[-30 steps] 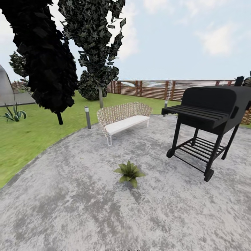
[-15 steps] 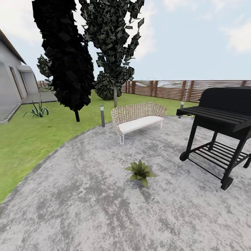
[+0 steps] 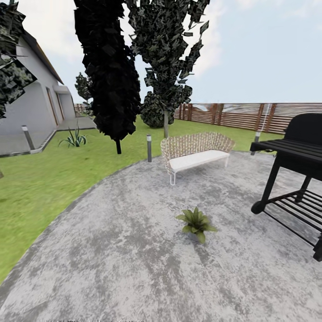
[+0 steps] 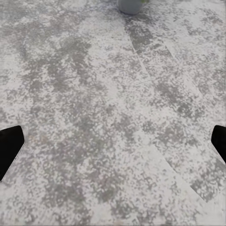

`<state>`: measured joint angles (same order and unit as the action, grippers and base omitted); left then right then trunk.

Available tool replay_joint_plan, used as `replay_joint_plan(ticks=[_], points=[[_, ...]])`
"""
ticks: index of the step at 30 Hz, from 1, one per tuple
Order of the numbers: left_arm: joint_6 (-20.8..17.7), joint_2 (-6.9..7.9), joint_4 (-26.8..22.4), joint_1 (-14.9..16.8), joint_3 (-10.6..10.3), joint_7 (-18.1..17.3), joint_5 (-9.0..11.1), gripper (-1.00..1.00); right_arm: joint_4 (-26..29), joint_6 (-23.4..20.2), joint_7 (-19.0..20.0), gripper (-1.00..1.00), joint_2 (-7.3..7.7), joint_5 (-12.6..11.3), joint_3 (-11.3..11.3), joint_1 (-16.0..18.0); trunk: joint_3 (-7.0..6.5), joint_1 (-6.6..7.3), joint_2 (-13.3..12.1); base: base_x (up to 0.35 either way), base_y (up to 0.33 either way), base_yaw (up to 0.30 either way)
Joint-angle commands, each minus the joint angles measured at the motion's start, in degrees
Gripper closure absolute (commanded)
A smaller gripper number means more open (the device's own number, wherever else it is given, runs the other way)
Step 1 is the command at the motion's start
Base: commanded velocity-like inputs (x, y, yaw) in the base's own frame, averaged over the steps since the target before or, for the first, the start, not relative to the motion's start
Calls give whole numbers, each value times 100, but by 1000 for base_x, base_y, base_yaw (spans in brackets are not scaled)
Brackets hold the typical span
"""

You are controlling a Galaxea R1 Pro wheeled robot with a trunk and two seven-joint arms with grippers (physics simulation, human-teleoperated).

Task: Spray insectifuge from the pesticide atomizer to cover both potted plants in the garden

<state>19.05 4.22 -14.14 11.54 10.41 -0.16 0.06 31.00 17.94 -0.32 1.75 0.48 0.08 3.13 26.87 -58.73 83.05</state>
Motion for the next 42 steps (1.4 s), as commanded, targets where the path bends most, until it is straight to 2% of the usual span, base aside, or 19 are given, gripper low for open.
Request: replay_joint_plan(ticks=[1, 12, 27, 42], points=[[20, 0, 8, 6, 8, -3, 5, -100, -1, 16, -3, -100, 1, 5, 1, 2, 6, 0, 3, -7, 0, 273], [20, 0, 8, 6, 23, -2, 12, -100, 1, 16, -3, -100, 1, 5, 1, 1, 6, 0, 3, -200, 68, 273], [20, -9, -1, 6, 39, -1, -18, -100, 3, 16, -3, -100, 1, 5, 1, 2, 55, 0, 3, -11, 4, 273], [20, 4, -1, 6, 48, -1, 20, -100, 3, 16, -3, -100, 1, 11, 1, 2, 343, -329, 605, 0, 0, 271]])
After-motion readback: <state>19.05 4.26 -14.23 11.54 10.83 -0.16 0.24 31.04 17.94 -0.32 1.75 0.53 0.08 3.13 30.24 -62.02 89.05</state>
